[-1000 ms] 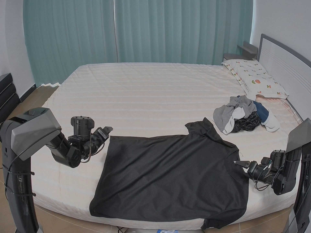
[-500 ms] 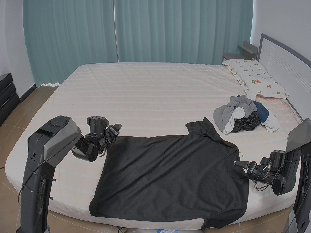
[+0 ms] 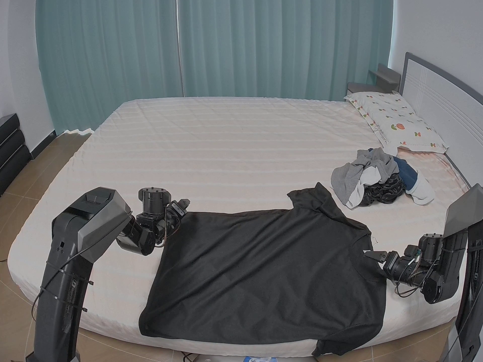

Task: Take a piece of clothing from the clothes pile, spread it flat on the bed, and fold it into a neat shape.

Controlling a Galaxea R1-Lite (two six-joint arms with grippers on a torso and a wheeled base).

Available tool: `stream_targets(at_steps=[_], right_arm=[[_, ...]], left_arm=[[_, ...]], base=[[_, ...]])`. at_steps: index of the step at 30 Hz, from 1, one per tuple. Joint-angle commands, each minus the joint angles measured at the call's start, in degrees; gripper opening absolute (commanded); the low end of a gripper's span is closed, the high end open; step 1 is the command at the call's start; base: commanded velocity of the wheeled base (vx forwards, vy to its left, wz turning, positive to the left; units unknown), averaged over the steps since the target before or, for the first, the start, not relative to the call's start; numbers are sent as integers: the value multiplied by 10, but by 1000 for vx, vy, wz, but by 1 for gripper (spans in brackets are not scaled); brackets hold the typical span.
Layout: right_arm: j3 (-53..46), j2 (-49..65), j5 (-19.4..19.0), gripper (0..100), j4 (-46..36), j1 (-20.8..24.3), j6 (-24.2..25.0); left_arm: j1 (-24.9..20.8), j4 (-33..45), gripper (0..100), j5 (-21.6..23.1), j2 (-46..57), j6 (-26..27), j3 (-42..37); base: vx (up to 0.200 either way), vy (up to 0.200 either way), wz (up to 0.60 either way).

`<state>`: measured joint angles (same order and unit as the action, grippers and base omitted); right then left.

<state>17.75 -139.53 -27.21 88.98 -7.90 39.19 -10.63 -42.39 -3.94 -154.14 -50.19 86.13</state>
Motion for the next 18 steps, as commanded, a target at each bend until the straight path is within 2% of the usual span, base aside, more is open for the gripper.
stream_targets(at_steps=[1,8,9,15,18], right_arm=[[1,0,0,100,5,0,0],[1,1,1,100,5,0,0],[1,1,0,100,5,0,0],[1,0,1,100,5,0,0],[1,0,0,100,5,0,0]], left_arm=[[0,11,100,0,-7,0,7],[0,20,100,0,-8,1,12],[0,20,0,0,-9,1,12],[2,50,0,-2,-14,1,33],[8,54,0,-21,-16,1,41]], base=[[0,0,0],[0,0,0],[0,0,0],[0,0,0],[0,0,0]])
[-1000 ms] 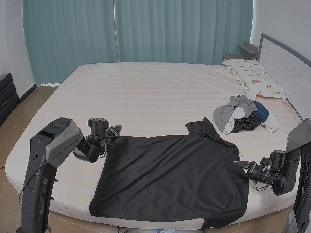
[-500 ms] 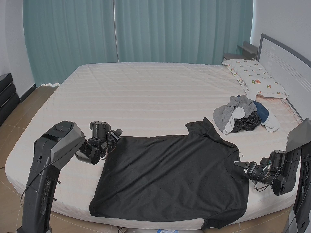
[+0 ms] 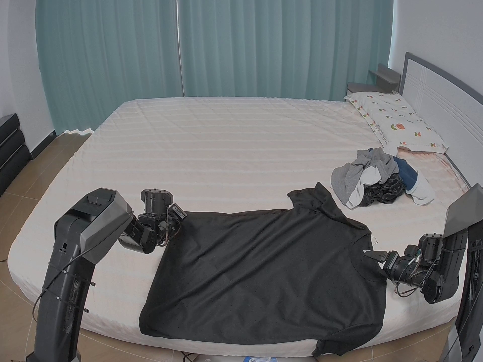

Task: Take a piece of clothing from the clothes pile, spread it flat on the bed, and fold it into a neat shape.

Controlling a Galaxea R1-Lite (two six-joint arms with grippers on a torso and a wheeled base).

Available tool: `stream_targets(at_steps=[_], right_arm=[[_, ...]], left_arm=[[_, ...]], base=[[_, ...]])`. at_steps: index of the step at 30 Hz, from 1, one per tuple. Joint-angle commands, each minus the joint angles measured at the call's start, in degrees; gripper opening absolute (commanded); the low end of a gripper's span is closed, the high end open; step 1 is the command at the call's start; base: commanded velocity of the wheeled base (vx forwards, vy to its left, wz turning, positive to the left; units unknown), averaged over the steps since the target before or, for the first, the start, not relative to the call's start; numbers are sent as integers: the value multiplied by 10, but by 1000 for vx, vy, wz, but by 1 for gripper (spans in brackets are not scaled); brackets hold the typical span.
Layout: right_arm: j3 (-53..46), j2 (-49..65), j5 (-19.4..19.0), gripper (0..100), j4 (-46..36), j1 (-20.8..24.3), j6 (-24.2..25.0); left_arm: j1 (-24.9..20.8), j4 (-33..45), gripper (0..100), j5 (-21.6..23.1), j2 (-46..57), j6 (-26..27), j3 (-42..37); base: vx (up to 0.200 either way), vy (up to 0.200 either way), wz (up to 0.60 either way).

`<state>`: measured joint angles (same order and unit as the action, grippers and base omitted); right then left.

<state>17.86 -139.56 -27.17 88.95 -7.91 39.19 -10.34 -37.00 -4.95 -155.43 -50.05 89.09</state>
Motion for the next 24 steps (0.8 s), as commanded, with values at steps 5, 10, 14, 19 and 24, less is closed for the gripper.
stream_targets(at_steps=[5,10,14,19,24], right_arm=[[0,0,-1,100,5,0,0],[0,0,0,100,5,0,0],[0,0,-1,100,5,0,0],[0,0,-1,100,5,0,0],[0,0,0,100,5,0,0]], left_arm=[[8,-4,0,-52,-15,-3,35],[11,-3,0,-74,-21,-2,45],[20,-2,0,-79,-20,-2,44],[27,-1,0,-94,-21,-1,44],[30,0,0,-100,-21,0,43]], base=[[0,0,0],[0,0,0],[0,0,0],[0,0,0],[0,0,0]])
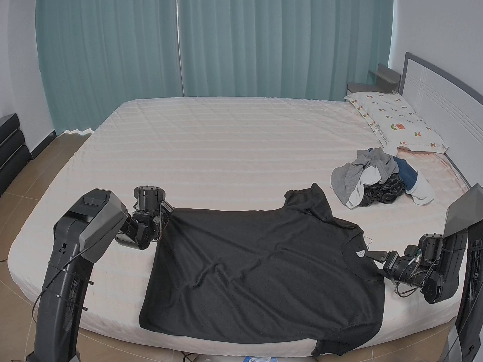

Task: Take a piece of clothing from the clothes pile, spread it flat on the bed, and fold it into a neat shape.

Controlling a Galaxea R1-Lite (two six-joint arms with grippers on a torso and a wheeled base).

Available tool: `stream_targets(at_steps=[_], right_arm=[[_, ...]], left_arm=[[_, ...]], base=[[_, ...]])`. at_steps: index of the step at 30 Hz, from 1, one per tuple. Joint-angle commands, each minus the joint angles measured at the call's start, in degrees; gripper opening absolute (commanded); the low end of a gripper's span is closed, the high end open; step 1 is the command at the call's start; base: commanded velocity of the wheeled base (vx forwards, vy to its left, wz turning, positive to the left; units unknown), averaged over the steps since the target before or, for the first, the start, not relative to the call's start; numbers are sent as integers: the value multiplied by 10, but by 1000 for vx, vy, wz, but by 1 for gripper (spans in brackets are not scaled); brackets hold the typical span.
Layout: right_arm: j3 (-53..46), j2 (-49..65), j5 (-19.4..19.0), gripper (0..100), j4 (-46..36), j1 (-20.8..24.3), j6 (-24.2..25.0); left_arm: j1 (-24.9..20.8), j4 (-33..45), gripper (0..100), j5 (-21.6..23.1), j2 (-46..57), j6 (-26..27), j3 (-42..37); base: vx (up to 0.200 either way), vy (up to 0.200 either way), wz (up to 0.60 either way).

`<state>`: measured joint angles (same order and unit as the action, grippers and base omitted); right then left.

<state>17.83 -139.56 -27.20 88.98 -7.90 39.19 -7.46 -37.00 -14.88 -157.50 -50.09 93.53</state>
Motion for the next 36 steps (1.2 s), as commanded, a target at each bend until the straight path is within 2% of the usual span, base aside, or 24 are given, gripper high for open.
stream_targets(at_steps=[1,10,14,15,19,21,24,25,28,30,32,33,34,35,36], right_arm=[[0,0,0,100,5,0,0],[4,3,0,100,5,-1,3],[3,18,6,100,6,18,9],[3,26,14,100,5,22,13],[17,46,43,100,4,40,24],[34,59,60,100,2,54,21],[60,65,63,100,-10,72,19],[89,70,65,100,-40,86,17],[130,82,66,100,-95,95,10],[204,82,77,100,-188,106,-16],[251,69,106,100,-233,111,-33],[295,50,135,100,-265,119,-45],[295,50,135,100,-265,119,-45],[350,23,175,100,-298,130,-54],[376,9,192,100,-315,135,-59]], left_arm=[[4,0,0,-1,0,0,-3],[7,0,0,0,6,-4,-10],[6,0,0,6,9,-5,-23],[6,0,100,7,12,-6,-26],[4,-4,100,8,18,-10,-34],[4,-4,100,9,29,-33,-41],[4,-4,100,24,43,-59,-53],[5,-5,100,45,59,-75,-70],[6,-7,100,72,83,-95,-100],[6,-25,100,108,108,-119,-141],[7,-44,100,121,114,-121,-159],[6,-62,100,123,114,-120,-170],[6,-62,100,123,114,-120,-170],[6,-82,100,123,112,-119,-175],[6,-90,100,123,111,-118,-176]], base=[[0,0,0],[0,0,0],[0,0,0],[0,0,0],[0,0,0],[0,0,0],[0,0,0],[0,0,0],[0,0,0],[0,0,0],[0,0,0],[0,0,0],[0,0,0],[0,0,0],[0,0,0]])
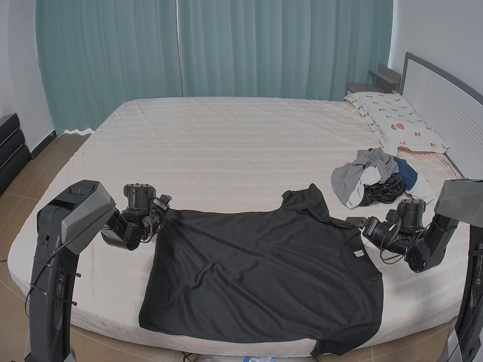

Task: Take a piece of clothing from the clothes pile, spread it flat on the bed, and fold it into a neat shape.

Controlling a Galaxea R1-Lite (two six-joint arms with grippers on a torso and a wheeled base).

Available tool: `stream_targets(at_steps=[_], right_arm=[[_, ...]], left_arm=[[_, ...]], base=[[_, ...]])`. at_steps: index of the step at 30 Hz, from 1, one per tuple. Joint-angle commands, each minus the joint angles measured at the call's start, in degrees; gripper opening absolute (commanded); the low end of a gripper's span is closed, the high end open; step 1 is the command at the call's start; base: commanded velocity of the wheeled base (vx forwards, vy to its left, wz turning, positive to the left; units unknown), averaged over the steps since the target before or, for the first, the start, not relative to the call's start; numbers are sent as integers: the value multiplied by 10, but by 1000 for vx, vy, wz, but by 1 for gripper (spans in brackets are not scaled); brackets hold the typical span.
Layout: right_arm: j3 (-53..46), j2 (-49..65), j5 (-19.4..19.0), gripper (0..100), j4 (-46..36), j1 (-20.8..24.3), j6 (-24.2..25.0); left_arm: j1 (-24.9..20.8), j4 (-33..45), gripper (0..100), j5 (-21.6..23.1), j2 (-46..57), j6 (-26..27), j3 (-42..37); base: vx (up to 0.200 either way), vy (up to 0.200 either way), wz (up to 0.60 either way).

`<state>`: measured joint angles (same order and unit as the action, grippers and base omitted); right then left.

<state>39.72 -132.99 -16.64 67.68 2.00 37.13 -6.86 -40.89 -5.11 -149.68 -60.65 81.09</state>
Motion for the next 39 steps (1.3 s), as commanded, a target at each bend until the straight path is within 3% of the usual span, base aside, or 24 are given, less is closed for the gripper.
stream_targets(at_steps=[1,8,22,23,39], right_arm=[[180,-69,99,100,-118,43,-43],[274,-141,143,100,-164,83,-126],[404,-207,182,100,-231,95,-131],[408,-208,184,0,-236,94,-131],[480,-209,185,0,-213,42,-124]], left_arm=[[-1,-53,100,26,33,-12,-52],[0,-53,100,25,33,-11,-52],[0,-50,100,26,32,-11,-47],[0,-50,100,26,32,-11,-47],[0,-53,100,26,28,-9,-45]], base=[[0,0,0],[0,0,0],[0,0,0],[0,0,0],[0,0,0]])
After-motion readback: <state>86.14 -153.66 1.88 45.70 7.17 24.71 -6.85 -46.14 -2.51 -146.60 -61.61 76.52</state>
